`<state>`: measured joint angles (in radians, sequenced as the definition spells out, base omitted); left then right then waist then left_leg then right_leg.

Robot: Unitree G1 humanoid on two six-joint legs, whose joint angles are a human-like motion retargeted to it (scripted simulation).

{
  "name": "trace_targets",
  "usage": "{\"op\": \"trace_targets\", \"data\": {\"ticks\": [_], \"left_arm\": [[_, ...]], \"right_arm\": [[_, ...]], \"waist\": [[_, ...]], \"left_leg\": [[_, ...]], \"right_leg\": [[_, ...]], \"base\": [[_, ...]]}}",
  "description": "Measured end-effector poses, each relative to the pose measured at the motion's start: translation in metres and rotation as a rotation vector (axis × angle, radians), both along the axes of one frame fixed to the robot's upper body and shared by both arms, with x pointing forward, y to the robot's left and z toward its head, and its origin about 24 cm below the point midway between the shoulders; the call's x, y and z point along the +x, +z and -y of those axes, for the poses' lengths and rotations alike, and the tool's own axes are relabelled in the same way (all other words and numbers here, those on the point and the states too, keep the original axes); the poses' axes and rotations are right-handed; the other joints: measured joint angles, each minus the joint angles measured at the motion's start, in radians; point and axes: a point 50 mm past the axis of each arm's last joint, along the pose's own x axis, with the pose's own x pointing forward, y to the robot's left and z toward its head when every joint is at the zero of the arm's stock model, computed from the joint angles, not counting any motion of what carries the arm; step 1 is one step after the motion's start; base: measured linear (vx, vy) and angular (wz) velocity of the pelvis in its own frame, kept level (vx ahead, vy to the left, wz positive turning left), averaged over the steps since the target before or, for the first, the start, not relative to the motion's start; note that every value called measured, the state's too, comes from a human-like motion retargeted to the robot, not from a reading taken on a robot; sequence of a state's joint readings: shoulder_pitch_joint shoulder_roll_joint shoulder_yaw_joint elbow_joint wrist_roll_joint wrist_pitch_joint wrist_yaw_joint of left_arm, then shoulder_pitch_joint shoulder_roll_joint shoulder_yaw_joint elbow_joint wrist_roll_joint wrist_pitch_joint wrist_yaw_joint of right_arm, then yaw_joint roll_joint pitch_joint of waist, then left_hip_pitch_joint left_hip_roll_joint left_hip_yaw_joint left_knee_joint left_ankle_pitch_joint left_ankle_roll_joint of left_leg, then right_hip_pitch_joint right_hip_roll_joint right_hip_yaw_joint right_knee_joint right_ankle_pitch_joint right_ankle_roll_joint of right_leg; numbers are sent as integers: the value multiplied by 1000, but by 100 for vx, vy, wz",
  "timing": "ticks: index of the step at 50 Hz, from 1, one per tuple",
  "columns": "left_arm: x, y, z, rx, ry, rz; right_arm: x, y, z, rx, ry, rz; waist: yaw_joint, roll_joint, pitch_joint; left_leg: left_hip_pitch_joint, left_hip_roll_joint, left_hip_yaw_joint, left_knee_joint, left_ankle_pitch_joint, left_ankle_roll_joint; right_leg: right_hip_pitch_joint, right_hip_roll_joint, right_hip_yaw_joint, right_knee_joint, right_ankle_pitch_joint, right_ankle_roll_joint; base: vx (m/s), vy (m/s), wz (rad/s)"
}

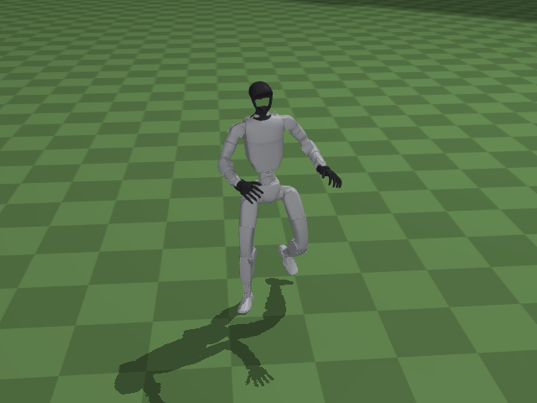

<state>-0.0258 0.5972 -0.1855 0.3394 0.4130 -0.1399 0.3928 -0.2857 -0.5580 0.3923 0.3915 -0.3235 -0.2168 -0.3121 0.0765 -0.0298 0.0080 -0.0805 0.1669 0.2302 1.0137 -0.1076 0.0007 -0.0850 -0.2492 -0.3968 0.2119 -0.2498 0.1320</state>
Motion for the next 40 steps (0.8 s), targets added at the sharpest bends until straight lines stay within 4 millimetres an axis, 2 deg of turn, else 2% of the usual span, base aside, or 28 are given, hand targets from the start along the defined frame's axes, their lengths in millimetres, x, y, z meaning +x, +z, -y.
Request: {"op": "trace_targets", "data": {"ticks": [3,5,8,13,17,18,22,24,26,28,30,32,33,36,40], "left_arm": [[-10,-4,-8,6,11,-31],[-15,-6,-12,15,23,-56],[-19,-7,-17,29,30,-77],[-20,-7,-21,30,46,-84],[-19,-7,-22,18,62,-79],[-18,-6,-22,9,74,-70],[-22,-9,-26,15,93,-82],[-23,-6,-31,14,123,-72],[-28,-10,-35,41,126,-100],[-34,-13,-37,51,136,-117],[-36,-16,-35,57,127,-123],[-34,-15,-34,59,121,-112],[-30,-11,-35,46,130,-90],[-22,-5,-32,46,127,-60],[-6,1,-21,44,104,-21]], "right_arm": [[5,7,-7,6,20,28],[9,11,-9,5,22,45],[14,15,-18,-3,52,55],[20,18,-29,-32,96,59],[23,20,-36,-45,118,62],[25,21,-36,-48,110,64],[24,18,-45,-32,132,59],[26,17,-47,-25,123,51],[22,11,-56,-7,153,37],[17,3,-61,-1,173,17],[10,-6,-58,15,174,-14],[6,-11,-58,11,181,-32],[7,-10,-57,11,171,-33],[6,-11,-55,5,162,-37],[7,-10,-46,-2,138,-40]], "waist": [[64,-19,-2],[111,-30,8],[194,-44,28],[293,-46,32],[330,-28,16],[336,-22,14],[335,-19,-21],[329,-24,-33],[305,-39,-69],[278,-34,-101],[253,-13,-98],[241,1,-96],[236,-9,-94],[214,-14,-91],[164,0,-54]], "left_leg": [[-90,18,60,89,-96,38],[-126,-5,91,64,-159,35],[-145,-44,145,-84,-216,29],[-160,-81,264,-464,-164,30],[-142,-109,414,-798,-108,-24],[-130,-119,464,-879,-86,-55],[-109,-128,651,-982,-39,-101],[-86,-142,644,-1023,-3,-100],[-86,-124,618,-973,-39,-68],[-74,-101,574,-936,-79,-60],[-24,-80,517,-900,-112,-70],[11,-68,470,-882,-139,-50],[12,-74,448,-872,-156,-30],[27,-87,370,-845,-188,-17],[60,-107,231,-784,-222,-38]], "right_leg": [[25,8,17,16,-34,-1],[103,32,22,-88,-33,-27],[157,42,43,-99,-53,-23],[209,69,47,-72,-96,-3],[264,116,34,-80,-124,9],[289,135,32,-103,-125,5],[328,165,14,-66,-132,13],[351,180,16,-60,-115,-1],[324,168,10,42,-83,12],[298,165,6,152,-9,16],[341,185,3,194,96,-29],[267,167,30,400,180,-25],[186,141,53,550,204,-4],[42,115,116,770,189,-9],[-49,83,147,829,107,-62]], "base": [[51,-22,-27],[49,-17,-41],[48,-12,-56],[48,-5,-31],[50,1,-7],[53,3,3],[57,6,9],[61,9,26],[67,13,43],[66,16,74],[62,16,114],[55,17,106],[50,16,103],[48,15,126],[45,14,181]]}}
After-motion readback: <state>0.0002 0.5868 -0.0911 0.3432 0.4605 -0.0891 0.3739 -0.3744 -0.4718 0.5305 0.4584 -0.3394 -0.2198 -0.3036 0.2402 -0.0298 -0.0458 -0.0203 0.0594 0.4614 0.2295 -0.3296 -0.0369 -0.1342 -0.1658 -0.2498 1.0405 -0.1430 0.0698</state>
